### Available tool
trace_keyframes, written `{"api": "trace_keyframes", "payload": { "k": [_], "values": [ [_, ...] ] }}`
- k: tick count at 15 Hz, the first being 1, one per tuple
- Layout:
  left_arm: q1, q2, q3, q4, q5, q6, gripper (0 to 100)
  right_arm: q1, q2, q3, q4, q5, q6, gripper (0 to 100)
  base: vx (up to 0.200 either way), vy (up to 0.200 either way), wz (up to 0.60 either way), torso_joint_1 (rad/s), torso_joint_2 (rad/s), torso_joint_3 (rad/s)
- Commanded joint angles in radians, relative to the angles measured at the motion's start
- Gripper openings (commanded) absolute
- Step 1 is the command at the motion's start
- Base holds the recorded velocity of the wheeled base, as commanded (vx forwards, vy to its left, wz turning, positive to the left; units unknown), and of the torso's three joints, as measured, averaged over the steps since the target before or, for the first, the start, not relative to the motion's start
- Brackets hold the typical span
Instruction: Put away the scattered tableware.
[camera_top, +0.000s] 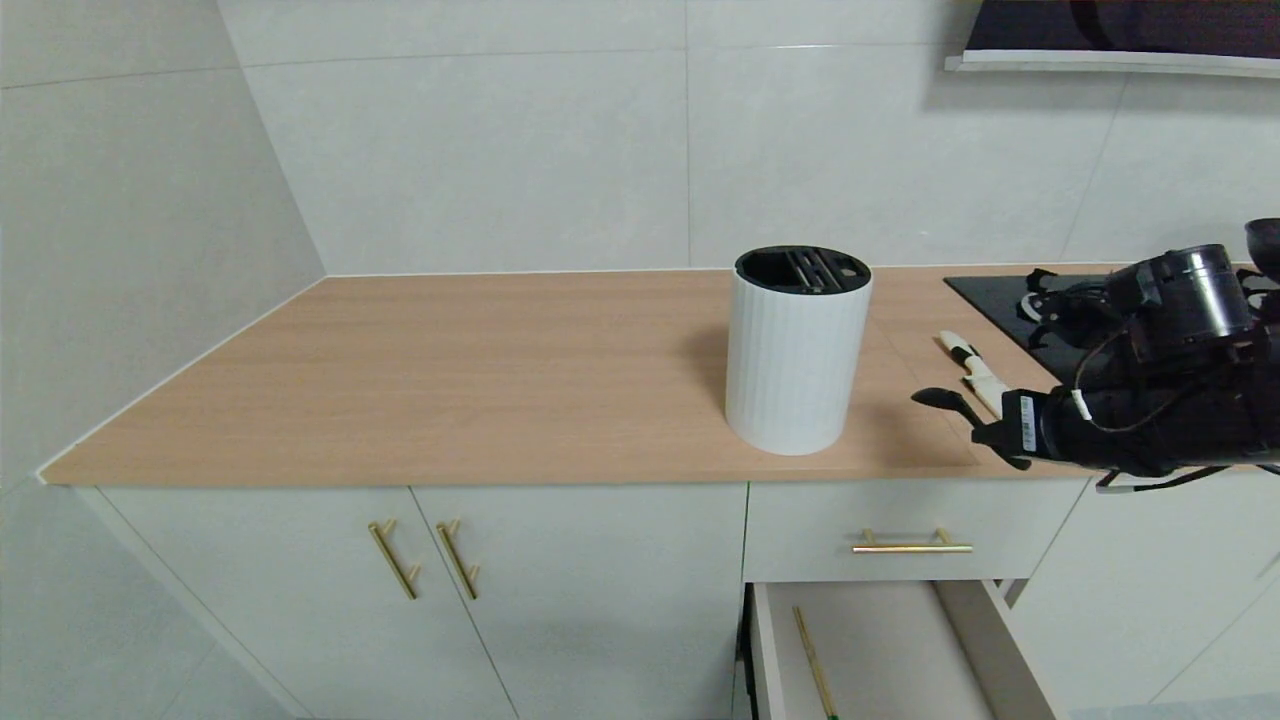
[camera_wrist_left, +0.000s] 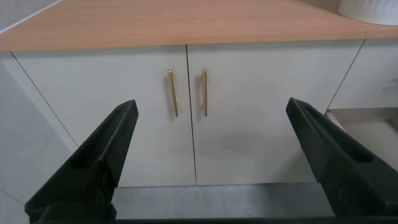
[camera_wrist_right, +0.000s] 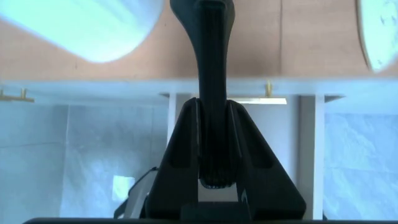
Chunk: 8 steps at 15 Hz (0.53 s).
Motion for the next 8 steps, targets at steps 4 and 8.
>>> {"api": "trace_keyframes", "payload": {
  "k": [4, 8],
  "values": [
    [0.000, 0.002, 0.000, 0.000, 0.000, -0.001, 100, 0.018, -0.063, 0.128, -0.014, -0.014, -0.004, 0, 0.000, 0.000, 0.00, 0.000, 0.00, 0.000],
    [0.000, 0.002, 0.000, 0.000, 0.000, -0.001, 100, 0.018, -0.061, 0.177, -0.053, -0.046, -0.014, 0, 0.000, 0.000, 0.00, 0.000, 0.00, 0.000]
  ]
}}
